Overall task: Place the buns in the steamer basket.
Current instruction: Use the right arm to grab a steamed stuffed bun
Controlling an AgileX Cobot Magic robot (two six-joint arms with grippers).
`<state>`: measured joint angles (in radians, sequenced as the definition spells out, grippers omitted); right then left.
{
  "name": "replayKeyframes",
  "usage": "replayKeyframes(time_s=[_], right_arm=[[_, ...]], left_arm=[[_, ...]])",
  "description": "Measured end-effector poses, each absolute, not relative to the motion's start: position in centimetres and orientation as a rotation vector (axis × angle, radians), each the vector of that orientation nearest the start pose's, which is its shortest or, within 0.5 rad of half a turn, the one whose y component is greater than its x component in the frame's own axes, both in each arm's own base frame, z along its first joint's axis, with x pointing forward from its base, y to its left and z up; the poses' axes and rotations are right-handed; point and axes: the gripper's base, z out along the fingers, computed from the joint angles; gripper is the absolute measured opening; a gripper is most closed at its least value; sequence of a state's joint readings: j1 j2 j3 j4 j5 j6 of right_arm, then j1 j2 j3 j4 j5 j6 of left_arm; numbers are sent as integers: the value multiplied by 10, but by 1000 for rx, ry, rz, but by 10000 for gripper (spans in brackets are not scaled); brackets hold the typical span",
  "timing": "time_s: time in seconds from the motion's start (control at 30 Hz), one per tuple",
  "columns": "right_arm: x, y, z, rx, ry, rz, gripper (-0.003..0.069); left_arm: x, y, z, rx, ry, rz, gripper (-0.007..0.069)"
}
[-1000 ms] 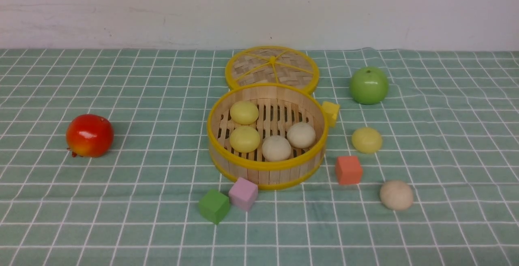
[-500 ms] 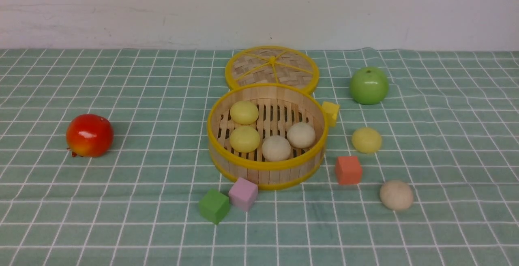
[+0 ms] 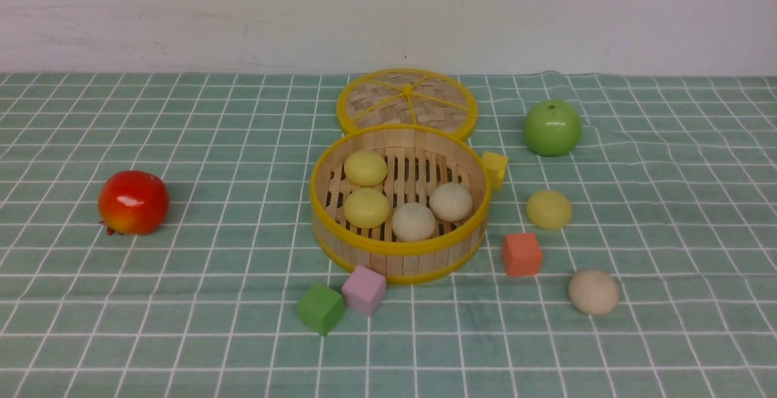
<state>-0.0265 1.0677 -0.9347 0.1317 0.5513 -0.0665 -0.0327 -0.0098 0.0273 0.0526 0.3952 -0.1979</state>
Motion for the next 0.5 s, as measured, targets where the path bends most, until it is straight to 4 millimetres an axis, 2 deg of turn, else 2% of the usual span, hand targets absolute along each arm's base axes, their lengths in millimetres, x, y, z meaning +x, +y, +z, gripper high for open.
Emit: replayKeyframes(time_s=[0.07,0.1,0.13,0.2,0.23,0.27,0.3,0.37,0.5], right_arm=[[239,17,334,-88,2295,144,238],[240,18,333,-87,2306,149,238],[252,32,325,-177,2398,192,238],[259,40,320,-218,2451,211,238],[274,57,306,-298,2548,236,238],[277,59,302,-306,2566,238,238],[288,70,291,-351,2619,245,238],[303,81,275,-396,2670,244,238],[330,90,245,-391,2757,229,238]], left_arm=[[52,0,169,-124,1893,-105,57],[52,0,169,-124,1893,-105,57],[52,0,169,-124,1893,-105,57],[52,0,169,-124,1893,-105,59],[52,0,169,-124,1893,-105,61],[52,0,169,-124,1893,-105,61],[52,0,169,-124,1893,-105,64],[52,0,169,-124,1893,-105,67],[52,0,169,-124,1893,-105,71]])
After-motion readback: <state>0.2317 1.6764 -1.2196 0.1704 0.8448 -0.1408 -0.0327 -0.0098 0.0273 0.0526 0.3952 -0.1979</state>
